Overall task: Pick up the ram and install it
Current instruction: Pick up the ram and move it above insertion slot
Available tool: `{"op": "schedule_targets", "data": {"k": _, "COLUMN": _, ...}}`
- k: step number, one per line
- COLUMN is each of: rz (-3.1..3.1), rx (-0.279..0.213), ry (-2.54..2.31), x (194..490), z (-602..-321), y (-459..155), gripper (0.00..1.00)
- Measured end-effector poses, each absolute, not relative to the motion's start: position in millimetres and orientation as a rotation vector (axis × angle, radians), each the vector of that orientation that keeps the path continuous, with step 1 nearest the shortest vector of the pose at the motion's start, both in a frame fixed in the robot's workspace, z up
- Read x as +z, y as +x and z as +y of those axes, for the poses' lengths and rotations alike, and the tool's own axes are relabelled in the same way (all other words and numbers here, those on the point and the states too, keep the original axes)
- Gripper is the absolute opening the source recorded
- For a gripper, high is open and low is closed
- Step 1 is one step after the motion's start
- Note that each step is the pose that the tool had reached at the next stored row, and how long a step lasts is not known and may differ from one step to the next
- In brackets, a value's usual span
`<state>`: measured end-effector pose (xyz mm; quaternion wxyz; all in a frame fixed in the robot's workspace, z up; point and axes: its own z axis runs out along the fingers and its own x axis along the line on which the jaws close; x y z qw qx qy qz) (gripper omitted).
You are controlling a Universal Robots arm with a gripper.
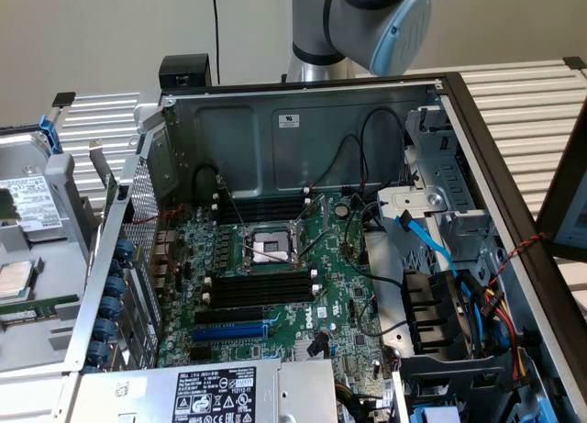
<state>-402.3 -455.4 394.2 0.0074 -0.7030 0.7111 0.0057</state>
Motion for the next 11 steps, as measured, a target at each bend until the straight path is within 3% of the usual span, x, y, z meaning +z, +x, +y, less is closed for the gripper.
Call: {"op": "schedule_targets", "data": {"k": 11, "rz": 2.224, "rx": 0.018, "ry": -2.198, "x": 402.6, "z": -456.2, "y": -348.5, "gripper": 0.12}}
